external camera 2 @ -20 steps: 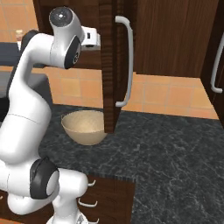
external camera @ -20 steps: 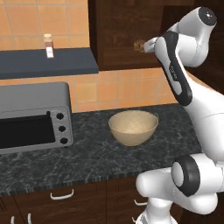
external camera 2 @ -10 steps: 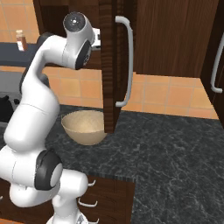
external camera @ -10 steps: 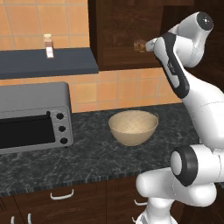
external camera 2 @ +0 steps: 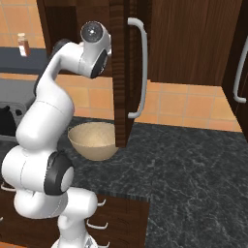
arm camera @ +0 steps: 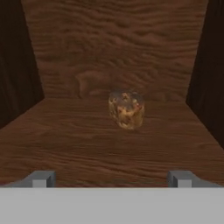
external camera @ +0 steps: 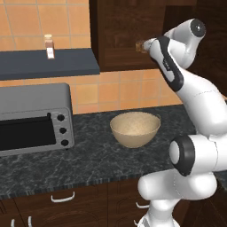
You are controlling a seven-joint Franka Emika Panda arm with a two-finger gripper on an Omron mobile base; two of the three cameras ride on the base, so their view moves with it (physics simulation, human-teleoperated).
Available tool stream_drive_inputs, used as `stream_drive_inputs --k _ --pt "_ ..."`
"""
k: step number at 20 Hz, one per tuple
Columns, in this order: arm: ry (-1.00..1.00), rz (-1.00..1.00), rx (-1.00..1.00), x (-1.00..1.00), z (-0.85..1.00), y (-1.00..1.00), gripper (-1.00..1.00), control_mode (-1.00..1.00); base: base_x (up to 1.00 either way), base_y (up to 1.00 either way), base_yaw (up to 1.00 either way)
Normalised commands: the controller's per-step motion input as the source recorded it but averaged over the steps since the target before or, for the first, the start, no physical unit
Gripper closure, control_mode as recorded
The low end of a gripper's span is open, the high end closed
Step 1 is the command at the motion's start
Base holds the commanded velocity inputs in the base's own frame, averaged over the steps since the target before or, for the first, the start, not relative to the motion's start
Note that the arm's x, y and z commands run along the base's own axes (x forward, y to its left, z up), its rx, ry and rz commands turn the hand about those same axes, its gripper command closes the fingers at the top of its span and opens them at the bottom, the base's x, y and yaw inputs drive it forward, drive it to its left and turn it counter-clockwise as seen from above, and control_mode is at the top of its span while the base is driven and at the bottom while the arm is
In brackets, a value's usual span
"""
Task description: Open the cabinet, pick up the bread from the cabinet and place it in the basket. Then move the basket to the dining counter.
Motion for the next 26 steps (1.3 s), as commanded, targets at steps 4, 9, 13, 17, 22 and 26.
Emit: stream_drive_inputs --k 4,9,13,17,22,26 --pt "0.01 -0.01 0.14 0.33 -0.09 -0.16 -1.0 -1.0 0.0 0.0 0.0" --pt "0.0 0.0 0.07 0.25 -0.14 -0.02 -1.0 -1.0 0.0 0.0 0.0" --pt "0.0 0.0 0.02 0.36 -0.09 0.0 -1.0 -1.0 0.0 0.0 0.0" --pt "0.0 0.0 0.0 0.64 0.0 0.01 -1.0 -1.0 0.0 0.0 0.0" --pt "0.0 0.0 0.0 0.58 0.0 0.01 -1.0 -1.0 0.0 0.0 0.0" --pt "0.02 0.0 0.0 0.5 0.0 0.0 -1.0 -1.0 0.0 0.0 0.0"
